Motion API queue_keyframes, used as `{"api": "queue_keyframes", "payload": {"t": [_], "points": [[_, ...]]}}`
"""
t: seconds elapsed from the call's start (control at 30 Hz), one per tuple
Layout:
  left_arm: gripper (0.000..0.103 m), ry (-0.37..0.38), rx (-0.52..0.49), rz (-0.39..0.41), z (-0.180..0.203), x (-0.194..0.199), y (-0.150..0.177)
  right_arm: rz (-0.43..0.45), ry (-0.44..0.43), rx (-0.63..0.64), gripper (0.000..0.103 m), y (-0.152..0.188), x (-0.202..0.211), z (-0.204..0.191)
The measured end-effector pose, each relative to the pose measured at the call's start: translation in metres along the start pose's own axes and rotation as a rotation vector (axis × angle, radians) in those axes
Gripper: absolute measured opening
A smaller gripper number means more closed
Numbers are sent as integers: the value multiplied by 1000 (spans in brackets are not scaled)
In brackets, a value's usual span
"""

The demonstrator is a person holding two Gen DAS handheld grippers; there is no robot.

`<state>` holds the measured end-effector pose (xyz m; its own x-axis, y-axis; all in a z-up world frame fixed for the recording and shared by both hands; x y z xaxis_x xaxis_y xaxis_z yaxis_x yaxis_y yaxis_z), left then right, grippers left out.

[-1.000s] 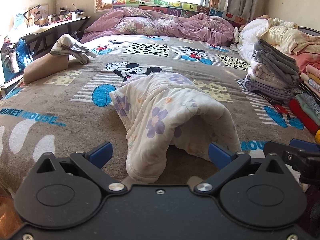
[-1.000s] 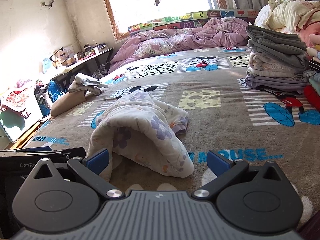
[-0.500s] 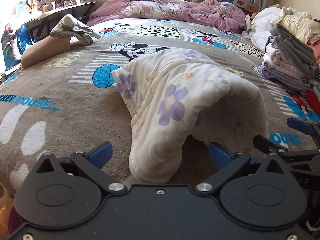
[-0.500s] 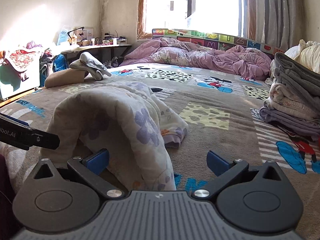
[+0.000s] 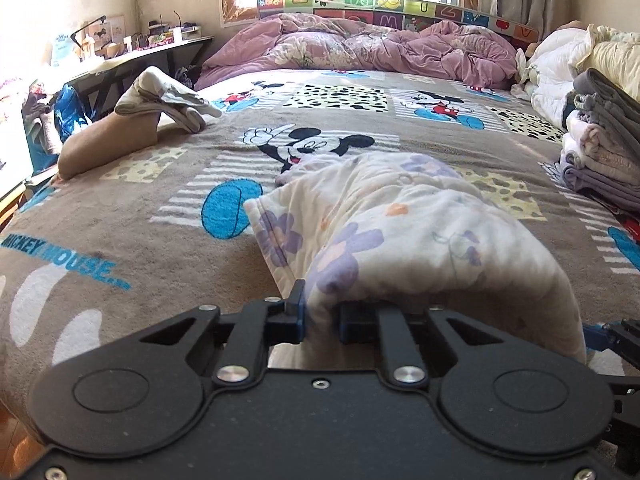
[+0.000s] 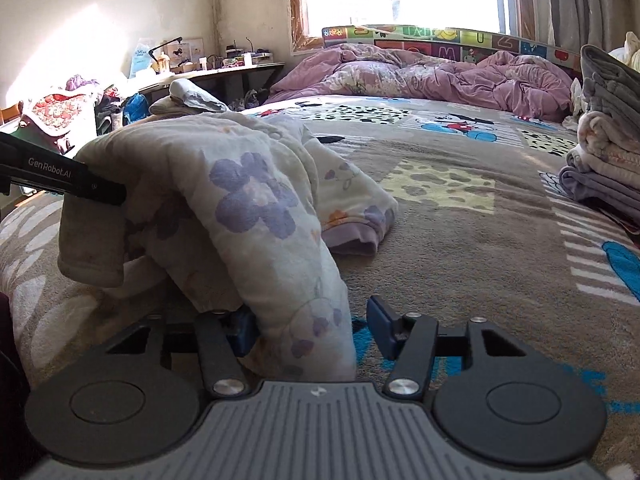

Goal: Fold clothes

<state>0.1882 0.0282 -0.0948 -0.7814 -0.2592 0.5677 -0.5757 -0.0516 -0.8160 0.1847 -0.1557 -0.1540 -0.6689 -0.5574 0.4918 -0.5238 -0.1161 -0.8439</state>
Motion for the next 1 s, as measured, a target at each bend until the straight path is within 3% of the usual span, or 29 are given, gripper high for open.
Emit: {"api": "queue_keyframes", "payload": {"t": [0.03, 0.13, 0.33, 0.53, 0.6, 0.7, 0.77, 0.83, 0.9, 1.0], "points": [[11, 6, -15, 22, 6, 0, -10, 3, -12, -23, 38, 0, 0, 3], [11, 27, -75, 98, 29, 2, -42, 30, -34, -108, 32, -2, 5, 14], [10, 116, -256, 255, 103, 8, -103, 82, -89, -296, 28, -5, 16, 39], [13, 237, -504, 313, 194, -7, -132, 103, -140, -474, 28, -3, 14, 70], [19, 275, -544, 294, 222, -18, -139, 113, -150, -522, 28, -1, 16, 77], [46, 267, -589, 294, 251, -28, -148, 127, -166, -594, 27, 1, 17, 88], [50, 305, -599, 293, 259, -24, -150, 136, -177, -642, 27, 3, 19, 95], [77, 382, -576, 304, 259, -13, -151, 140, -192, -697, 27, 6, 17, 102], [82, 403, -541, 310, 251, -5, -158, 142, -202, -740, 27, 8, 14, 109], [82, 419, -484, 316, 234, 7, -169, 152, -212, -801, 27, 13, 13, 116]]}}
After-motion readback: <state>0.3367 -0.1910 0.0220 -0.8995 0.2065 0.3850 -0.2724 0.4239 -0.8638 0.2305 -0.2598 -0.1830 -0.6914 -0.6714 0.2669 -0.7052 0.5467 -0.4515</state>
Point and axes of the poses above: each gripper's, at about its wrist camera, not at the fingertips, and x roughly against the way its jaws point, z to its right, y to its underside, the point moved 9 cm from there along -x, roughly the way its jaws point, and after that the axes turned 8 degrees about -y, right-handed, at the moved point
